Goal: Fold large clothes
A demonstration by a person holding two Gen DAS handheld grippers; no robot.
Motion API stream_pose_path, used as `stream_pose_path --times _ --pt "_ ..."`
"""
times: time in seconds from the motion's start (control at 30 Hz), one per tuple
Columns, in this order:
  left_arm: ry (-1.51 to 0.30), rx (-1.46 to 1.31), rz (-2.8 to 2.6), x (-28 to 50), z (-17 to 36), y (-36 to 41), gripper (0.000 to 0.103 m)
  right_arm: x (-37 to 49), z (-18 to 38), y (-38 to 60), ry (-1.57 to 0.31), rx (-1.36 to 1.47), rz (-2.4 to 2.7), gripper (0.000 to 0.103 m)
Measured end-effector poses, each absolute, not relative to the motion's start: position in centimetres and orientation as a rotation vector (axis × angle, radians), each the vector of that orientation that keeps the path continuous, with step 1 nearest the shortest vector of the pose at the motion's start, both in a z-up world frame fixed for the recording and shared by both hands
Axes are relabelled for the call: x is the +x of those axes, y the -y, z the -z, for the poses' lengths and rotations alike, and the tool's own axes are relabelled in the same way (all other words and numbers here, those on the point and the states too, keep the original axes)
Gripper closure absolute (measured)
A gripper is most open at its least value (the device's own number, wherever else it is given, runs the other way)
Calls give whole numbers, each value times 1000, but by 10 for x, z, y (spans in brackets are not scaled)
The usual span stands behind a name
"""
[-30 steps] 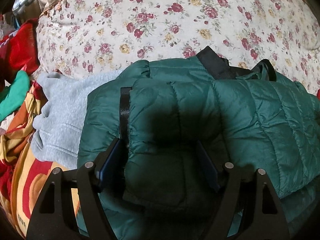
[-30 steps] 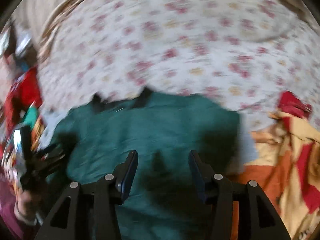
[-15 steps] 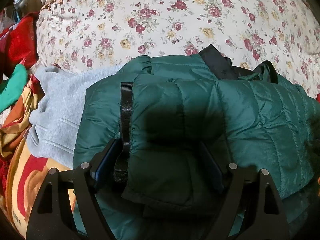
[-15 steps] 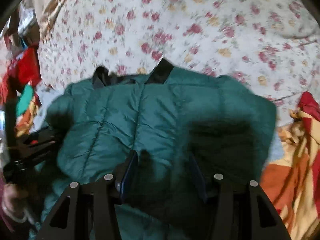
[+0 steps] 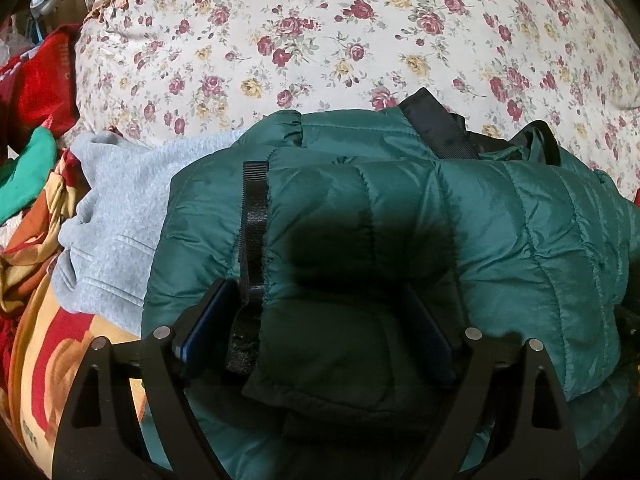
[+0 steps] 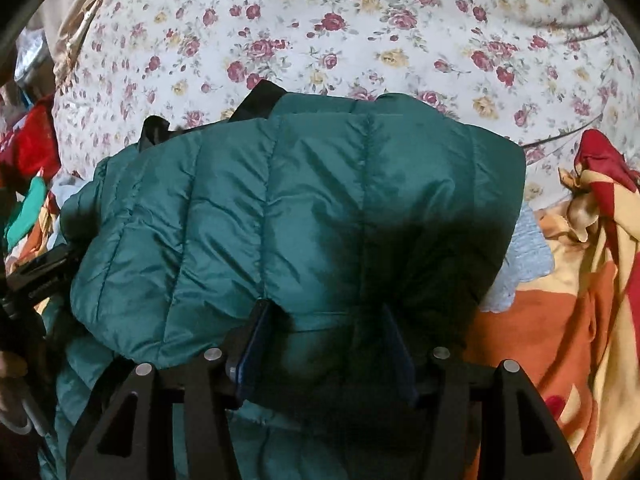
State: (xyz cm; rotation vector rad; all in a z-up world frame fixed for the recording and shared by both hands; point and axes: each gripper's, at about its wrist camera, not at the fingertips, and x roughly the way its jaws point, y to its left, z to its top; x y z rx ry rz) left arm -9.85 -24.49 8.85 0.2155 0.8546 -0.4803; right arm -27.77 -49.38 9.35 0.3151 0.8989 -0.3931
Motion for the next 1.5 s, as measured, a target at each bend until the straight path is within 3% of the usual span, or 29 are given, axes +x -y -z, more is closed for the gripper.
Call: stream_pose_path --times 0.17,0.27,0.43,0.77,1.5 --pt "-851 204 478 -98 -86 244 13 -299 -117 487 -855 300 415 47" --pt "-851 195 471 -97 -85 244 9 -307 -118 486 -854 291 447 35" --pt "-856 181 473 -97 -85 241 5 -291 -91 489 -906 265 470 34" --pt "-818 256 491 -119 -118 205 5 -322 -125 482 -857 280 483 30" --pt "-877 305 524 -214 -120 112 5 -426 -116 442 -930 425 482 28"
